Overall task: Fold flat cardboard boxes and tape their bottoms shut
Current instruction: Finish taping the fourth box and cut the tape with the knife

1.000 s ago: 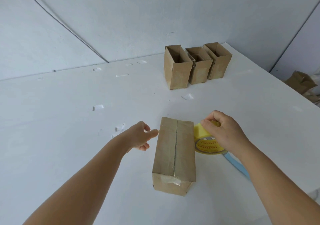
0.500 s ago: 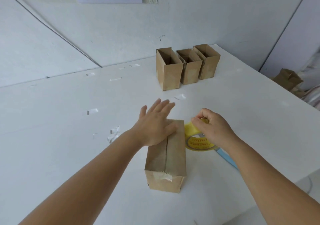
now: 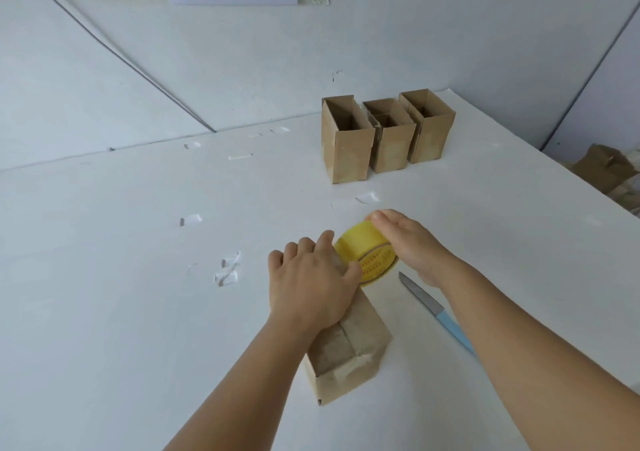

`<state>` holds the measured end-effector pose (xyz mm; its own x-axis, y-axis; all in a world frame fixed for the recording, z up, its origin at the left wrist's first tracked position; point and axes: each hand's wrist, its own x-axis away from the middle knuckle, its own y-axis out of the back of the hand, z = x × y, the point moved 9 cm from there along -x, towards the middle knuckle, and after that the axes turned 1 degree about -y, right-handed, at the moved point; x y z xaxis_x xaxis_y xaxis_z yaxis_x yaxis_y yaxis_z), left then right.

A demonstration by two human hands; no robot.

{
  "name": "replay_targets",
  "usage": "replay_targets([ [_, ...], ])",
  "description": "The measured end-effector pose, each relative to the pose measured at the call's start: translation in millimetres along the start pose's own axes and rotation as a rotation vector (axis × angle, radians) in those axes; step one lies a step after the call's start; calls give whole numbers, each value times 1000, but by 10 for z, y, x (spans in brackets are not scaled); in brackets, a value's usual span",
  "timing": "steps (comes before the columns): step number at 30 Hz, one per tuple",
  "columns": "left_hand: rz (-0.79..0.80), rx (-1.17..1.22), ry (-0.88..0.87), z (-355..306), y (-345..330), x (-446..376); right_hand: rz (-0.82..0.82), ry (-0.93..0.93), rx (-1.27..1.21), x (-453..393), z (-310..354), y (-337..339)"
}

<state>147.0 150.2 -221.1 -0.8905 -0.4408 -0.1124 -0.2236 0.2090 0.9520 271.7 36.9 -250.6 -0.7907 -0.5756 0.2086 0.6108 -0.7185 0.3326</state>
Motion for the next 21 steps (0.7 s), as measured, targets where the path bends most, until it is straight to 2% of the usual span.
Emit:
replay_targets([
  [2, -4, -9, 47, 29, -4, 6, 65, -19, -63, -109, 15, -102],
  [5, -25, -9, 85, 72, 12, 11, 101, 77, -54, -236, 93, -168],
  [7, -21, 0, 99, 88, 13, 16, 101, 155, 134, -315, 131, -142],
  [9, 2, 1, 111, 80, 9, 24, 74, 211, 515, -387, 110, -90],
  [10, 19, -4, 112, 71, 5, 30, 74, 217, 629, -396, 80, -79],
  [14, 90, -1, 127, 56, 16, 53, 111, 263, 649, -385, 69, -134],
  [18, 309, 30, 112, 36, 50, -14, 69, 333, 660, -345, 192, -31],
  [21, 373, 32, 25, -128, 118, -359, 43, 399, 690, -276, 311, 45],
])
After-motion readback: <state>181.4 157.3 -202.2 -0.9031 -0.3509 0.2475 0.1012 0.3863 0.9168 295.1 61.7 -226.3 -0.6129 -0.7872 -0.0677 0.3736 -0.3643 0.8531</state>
